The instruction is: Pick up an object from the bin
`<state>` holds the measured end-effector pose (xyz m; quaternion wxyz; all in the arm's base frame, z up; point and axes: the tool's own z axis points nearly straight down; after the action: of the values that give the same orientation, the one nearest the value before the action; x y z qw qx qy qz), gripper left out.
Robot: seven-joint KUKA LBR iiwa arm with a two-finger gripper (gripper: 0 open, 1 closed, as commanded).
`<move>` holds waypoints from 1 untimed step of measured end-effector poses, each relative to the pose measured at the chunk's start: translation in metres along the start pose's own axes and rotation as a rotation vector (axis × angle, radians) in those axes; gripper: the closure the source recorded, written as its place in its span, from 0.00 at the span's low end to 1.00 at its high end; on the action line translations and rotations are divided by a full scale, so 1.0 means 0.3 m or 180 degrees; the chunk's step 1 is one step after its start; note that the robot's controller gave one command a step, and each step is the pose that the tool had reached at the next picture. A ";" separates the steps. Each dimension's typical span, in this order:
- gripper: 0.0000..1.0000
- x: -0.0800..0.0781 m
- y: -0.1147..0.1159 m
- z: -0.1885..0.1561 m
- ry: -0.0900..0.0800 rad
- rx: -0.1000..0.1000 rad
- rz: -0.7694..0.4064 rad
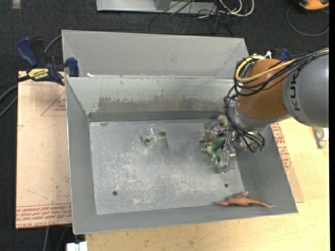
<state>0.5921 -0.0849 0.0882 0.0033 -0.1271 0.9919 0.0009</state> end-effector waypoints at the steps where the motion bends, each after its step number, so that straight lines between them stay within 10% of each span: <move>1: 0.00 -0.041 -0.109 0.043 -0.0009 -0.0002 -0.1185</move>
Offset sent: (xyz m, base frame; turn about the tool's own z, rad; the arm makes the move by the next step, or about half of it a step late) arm 0.0480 -0.0245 -0.0114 0.0439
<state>0.6123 -0.1132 0.0752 0.0048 -0.3085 0.9512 0.0008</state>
